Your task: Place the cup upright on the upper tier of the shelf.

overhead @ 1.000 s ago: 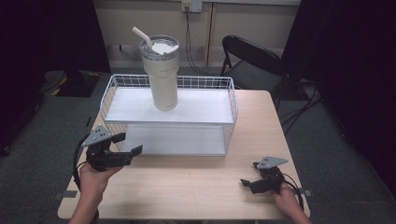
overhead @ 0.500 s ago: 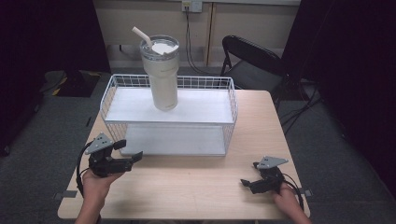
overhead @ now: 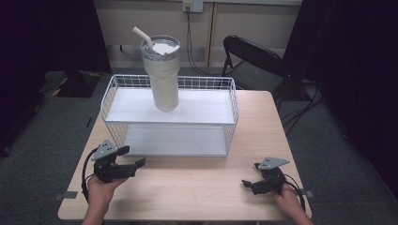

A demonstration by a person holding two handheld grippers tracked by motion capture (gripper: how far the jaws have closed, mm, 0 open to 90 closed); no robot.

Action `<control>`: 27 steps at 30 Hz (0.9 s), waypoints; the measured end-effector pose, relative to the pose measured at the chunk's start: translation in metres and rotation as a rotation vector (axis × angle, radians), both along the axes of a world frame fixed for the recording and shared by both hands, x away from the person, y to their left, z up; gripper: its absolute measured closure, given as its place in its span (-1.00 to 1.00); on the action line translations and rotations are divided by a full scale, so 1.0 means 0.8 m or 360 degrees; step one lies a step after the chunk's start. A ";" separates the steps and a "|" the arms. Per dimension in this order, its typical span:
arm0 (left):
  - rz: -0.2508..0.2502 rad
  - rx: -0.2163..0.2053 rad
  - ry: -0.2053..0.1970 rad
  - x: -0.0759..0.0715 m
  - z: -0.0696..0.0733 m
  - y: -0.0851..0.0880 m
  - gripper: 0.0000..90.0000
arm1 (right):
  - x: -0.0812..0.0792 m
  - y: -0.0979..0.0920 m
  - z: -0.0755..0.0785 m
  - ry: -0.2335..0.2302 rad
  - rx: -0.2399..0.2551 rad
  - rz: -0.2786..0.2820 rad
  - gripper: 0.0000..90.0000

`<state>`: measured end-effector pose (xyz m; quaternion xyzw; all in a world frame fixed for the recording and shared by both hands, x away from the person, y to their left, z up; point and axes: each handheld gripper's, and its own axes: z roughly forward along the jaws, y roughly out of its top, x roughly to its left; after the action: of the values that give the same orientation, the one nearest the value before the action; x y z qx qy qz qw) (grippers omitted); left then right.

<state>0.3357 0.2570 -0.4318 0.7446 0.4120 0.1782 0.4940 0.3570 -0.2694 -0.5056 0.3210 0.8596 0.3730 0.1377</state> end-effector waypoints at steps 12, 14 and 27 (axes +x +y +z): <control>0.0041 -0.0009 0.0091 -0.004 -0.036 0.006 -0.64 | 0.000 0.000 0.000 0.0000 0.0000 0.0000 -0.78; 0.0043 -0.0004 0.0100 -0.004 -0.040 0.006 -0.64 | 0.000 0.000 0.000 0.0000 0.0000 0.0000 -0.78; 0.0066 0.0059 0.0176 -0.007 -0.061 0.013 -0.64 | 0.000 0.000 0.000 0.0000 0.0000 -0.0001 -0.78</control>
<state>0.3301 0.2670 -0.4805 0.7537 0.4506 0.1546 0.4528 0.3567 -0.2695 -0.5056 0.3213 0.8595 0.3729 0.1378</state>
